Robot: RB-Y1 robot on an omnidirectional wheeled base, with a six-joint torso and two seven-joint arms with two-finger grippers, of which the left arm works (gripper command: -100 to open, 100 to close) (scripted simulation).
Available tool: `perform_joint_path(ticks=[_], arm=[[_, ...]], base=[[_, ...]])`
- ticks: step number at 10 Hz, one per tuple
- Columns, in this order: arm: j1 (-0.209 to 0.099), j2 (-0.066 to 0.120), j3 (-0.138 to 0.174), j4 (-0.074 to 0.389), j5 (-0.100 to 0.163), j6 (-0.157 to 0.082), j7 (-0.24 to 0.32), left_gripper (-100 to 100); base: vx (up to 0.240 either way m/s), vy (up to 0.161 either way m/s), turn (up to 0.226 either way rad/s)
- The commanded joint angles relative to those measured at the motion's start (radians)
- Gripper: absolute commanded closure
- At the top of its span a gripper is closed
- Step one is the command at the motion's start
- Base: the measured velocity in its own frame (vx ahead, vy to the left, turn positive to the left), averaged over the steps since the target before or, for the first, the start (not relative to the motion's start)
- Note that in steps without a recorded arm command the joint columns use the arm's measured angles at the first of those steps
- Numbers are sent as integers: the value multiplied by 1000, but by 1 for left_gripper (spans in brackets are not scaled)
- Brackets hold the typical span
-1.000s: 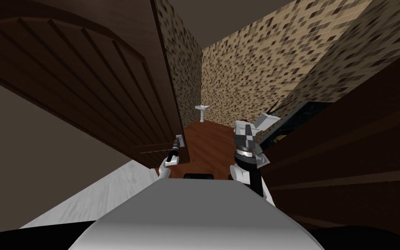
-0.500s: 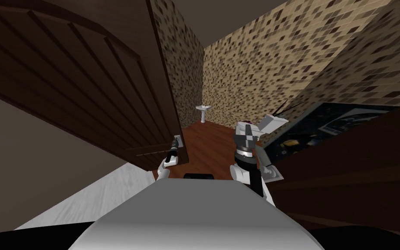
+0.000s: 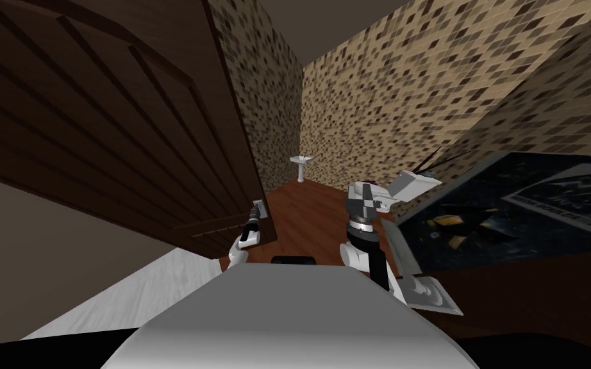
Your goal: Push the door open
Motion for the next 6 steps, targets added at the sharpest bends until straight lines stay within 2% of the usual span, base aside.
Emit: perform_joint_path(ticks=[1,6], arm=[[3,6,27,-15,4,5,-2,100],[14,-24,80,-30,11,7,-12,100]], base=[[186,-77,55],[184,-52,60]])
